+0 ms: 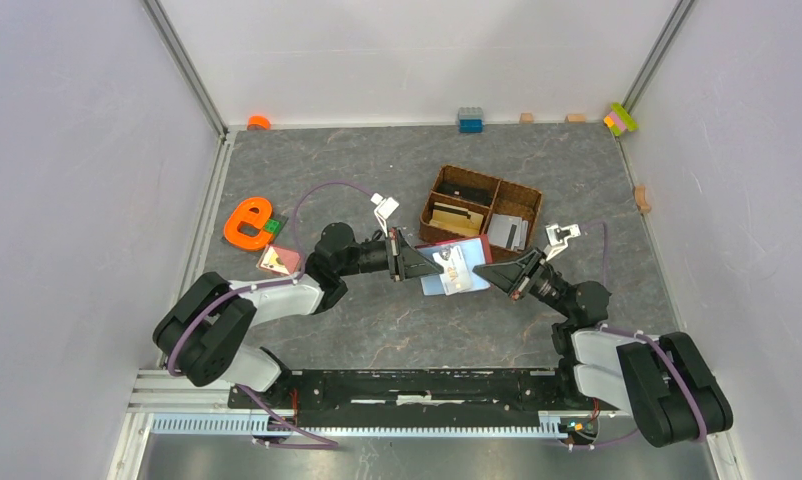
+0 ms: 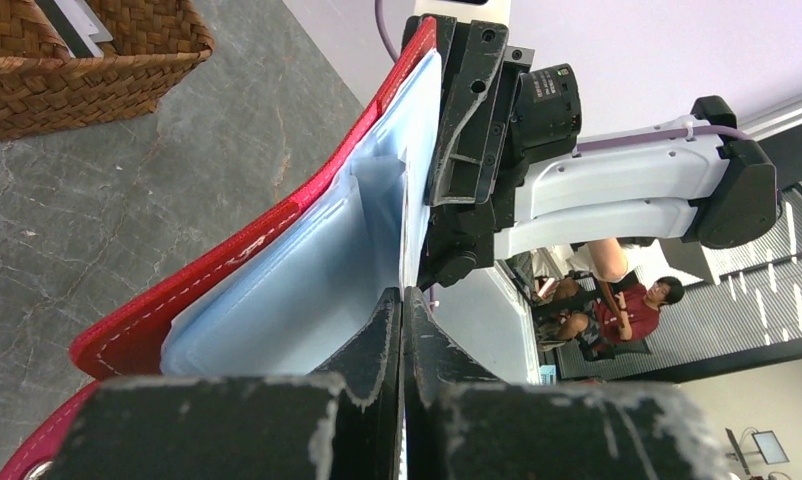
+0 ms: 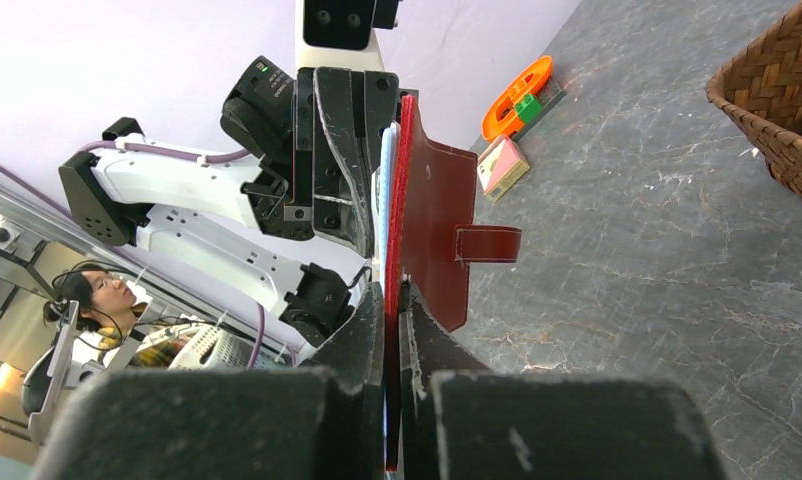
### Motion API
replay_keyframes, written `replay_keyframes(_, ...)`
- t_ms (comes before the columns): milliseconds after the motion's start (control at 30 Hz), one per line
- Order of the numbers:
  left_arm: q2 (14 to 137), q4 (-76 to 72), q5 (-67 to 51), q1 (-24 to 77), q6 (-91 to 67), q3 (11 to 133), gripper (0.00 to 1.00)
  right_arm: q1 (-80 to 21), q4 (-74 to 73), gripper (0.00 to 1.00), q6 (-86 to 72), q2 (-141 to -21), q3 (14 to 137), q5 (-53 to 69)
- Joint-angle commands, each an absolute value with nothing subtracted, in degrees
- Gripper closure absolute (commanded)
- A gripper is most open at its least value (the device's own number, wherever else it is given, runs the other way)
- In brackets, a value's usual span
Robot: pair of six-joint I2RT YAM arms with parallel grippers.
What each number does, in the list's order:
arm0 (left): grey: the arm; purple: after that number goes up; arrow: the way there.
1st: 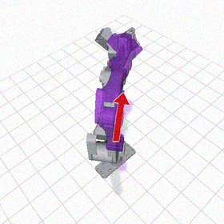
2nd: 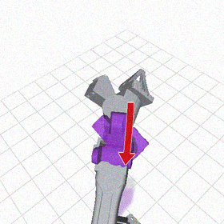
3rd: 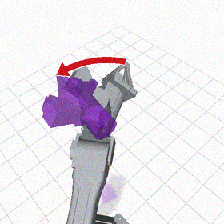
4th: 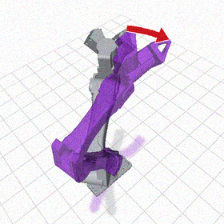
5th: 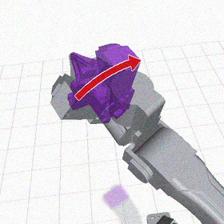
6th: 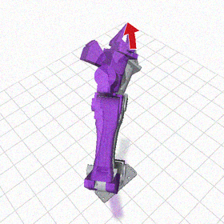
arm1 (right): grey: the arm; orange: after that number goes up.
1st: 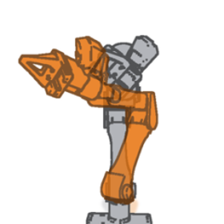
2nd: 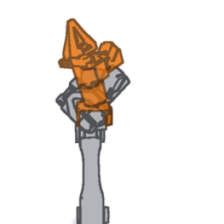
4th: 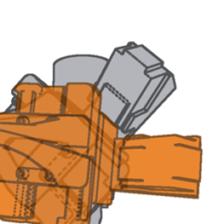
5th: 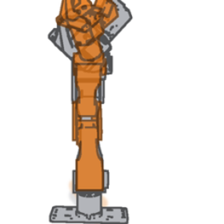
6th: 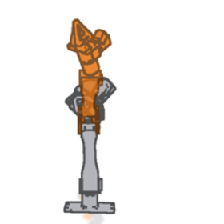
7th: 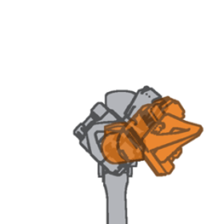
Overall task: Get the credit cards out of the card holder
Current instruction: Remove the credit card from the card holder, then place the card holder at the center of the board.
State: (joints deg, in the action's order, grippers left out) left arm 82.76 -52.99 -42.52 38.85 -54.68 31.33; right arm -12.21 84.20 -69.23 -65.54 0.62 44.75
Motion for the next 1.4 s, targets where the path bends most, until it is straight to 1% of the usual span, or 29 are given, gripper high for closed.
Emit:
replay_keyframes(0, 81.15, -53.88, -42.19, 38.50, -52.65, 32.26, 0.98, -11.37, 97.29, 1.00, -69.75, -65.61, 0.26, 43.95)
replay_keyframes(133, 80.75, -53.88, -42.10, 38.15, -52.65, 31.94, 0.98, -9.24, 96.01, 1.00, -69.66, -64.40, -2.43, 43.25)
replay_keyframes(300, 80.26, -53.72, -41.84, 37.88, -52.57, 31.68, 0.98, -8.22, 90.72, 1.00, -66.76, -62.59, -2.34, 42.85)
replay_keyframes(400, 79.52, -53.70, -40.87, 37.27, -52.64, 30.96, 0.98, -8.08, 79.21, 1.00, -61.32, -60.21, -1.36, 41.64)
replay_keyframes(500, 76.79, -53.59, -38.79, 35.95, -52.44, 29.12, 0.98, -8.08, 61.62, 1.00, -52.77, -57.83, 2.26, 39.32)
replay_keyframes(533, 75.24, -52.84, -37.75, 35.48, -51.87, 28.40, 0.98, -8.17, 58.35, 1.00, -51.26, -57.82, 2.97, 38.77)
replay_keyframes(600, 71.79, -49.28, -34.76, 35.08, -49.47, 27.35, 0.98, -8.40, 58.06, 1.00, -51.17, -58.94, 3.33, 38.80)
replay_keyframes(733, 65.77, -42.59, -28.56, 35.07, -45.19, 26.12, 0.98, -11.07, 59.94, 1.00, -52.41, -64.90, 4.88, 40.75)
replay_keyframes(867, 64.06, -40.94, -26.65, 35.11, -44.36, 25.75, 0.98, -15.43, 61.94, 1.00, -53.32, -71.99, 7.06, 41.55)
replay_keyframes(967, 64.16, -40.52, -26.50, 35.07, -44.36, 25.88, 0.98, -15.78, 64.66, 0.99, -55.08, -75.53, 6.84, 41.60)
replay_keyframes(1067, 64.54, -40.22, -26.46, 35.07, -44.38, 25.99, 0.98, -15.73, 57.75, 0.83, -50.98, -75.68, 8.06, 38.88)
replay_keyframes(1167, 64.97, -40.10, -26.71, 35.07, -44.46, 26.27, 0.98, -15.79, 48.00, 0.78, -45.93, -74.19, 9.82, 34.38)
replay_keyframes(1367, 66.67, -40.30, -28.07, 35.07, -44.89, 26.97, 0.98, -14.26, 43.29, 0.61, -42.72, -70.97, 10.12, 31.63)
